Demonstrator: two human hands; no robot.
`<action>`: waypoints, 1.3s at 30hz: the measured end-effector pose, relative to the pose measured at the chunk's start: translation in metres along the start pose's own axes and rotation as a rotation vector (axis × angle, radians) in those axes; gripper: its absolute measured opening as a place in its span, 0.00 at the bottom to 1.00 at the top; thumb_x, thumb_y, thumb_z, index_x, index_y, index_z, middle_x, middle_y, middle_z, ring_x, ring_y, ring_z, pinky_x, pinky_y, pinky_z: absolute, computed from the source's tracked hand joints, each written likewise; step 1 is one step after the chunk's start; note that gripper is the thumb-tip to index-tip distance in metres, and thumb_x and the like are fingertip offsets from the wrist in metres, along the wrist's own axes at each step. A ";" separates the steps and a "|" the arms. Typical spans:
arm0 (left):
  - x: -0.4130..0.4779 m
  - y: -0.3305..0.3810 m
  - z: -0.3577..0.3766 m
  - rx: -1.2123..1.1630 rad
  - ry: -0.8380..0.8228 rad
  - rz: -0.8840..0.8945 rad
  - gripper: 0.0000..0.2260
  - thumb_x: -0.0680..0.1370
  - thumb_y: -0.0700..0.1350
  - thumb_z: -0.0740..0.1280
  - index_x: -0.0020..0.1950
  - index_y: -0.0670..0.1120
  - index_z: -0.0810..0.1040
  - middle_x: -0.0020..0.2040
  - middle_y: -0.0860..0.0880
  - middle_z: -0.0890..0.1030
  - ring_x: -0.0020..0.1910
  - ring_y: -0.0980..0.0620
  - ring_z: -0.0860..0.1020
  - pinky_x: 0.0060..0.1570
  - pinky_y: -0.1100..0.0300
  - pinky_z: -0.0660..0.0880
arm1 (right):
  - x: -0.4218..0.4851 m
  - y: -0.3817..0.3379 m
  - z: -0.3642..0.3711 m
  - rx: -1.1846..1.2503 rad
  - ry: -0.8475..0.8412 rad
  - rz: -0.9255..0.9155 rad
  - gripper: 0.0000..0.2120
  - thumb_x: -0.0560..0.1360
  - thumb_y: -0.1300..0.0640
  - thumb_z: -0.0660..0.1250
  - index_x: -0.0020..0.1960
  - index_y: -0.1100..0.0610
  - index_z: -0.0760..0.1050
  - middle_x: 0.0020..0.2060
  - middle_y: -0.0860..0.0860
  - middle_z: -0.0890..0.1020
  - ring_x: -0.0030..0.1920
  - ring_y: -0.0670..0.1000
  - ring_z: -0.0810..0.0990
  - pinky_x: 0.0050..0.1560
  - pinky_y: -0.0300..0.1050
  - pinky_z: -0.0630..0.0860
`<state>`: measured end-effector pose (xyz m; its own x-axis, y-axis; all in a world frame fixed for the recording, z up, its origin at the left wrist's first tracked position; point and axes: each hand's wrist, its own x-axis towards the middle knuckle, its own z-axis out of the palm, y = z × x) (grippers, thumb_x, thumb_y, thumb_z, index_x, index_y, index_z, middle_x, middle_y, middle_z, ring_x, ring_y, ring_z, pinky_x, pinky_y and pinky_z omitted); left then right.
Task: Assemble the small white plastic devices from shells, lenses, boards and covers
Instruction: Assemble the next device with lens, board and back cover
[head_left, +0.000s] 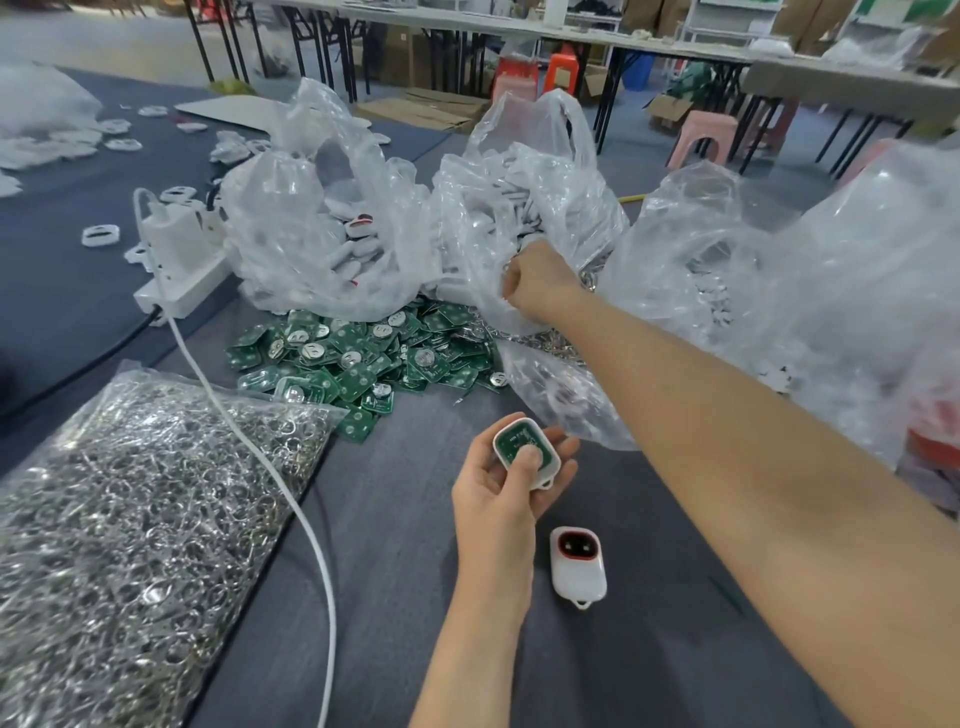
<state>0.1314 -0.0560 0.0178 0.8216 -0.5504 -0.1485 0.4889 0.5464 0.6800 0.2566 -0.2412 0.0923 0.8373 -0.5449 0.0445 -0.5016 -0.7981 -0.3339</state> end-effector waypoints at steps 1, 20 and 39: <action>0.000 0.000 0.000 0.002 0.003 -0.001 0.11 0.80 0.30 0.58 0.56 0.40 0.75 0.49 0.39 0.84 0.49 0.42 0.83 0.43 0.58 0.80 | 0.001 0.000 0.001 -0.001 -0.010 0.002 0.11 0.78 0.65 0.58 0.52 0.66 0.79 0.58 0.58 0.77 0.54 0.57 0.78 0.58 0.52 0.75; 0.002 0.001 -0.001 0.055 -0.008 0.008 0.10 0.80 0.31 0.58 0.56 0.41 0.75 0.48 0.41 0.85 0.48 0.43 0.84 0.41 0.60 0.80 | -0.083 -0.009 -0.043 1.458 0.465 0.340 0.07 0.76 0.68 0.66 0.51 0.58 0.73 0.42 0.58 0.80 0.33 0.56 0.83 0.35 0.44 0.82; -0.098 -0.023 0.023 0.658 -0.449 -0.050 0.12 0.79 0.32 0.63 0.55 0.47 0.78 0.52 0.44 0.79 0.41 0.41 0.84 0.39 0.57 0.81 | -0.419 0.096 -0.018 1.573 0.308 0.393 0.23 0.72 0.73 0.66 0.63 0.55 0.74 0.50 0.55 0.85 0.49 0.57 0.84 0.47 0.40 0.81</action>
<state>0.0325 -0.0293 0.0332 0.5382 -0.8426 0.0177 0.1338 0.1062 0.9853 -0.1461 -0.0938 0.0590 0.5520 -0.8187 -0.1584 0.2000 0.3144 -0.9280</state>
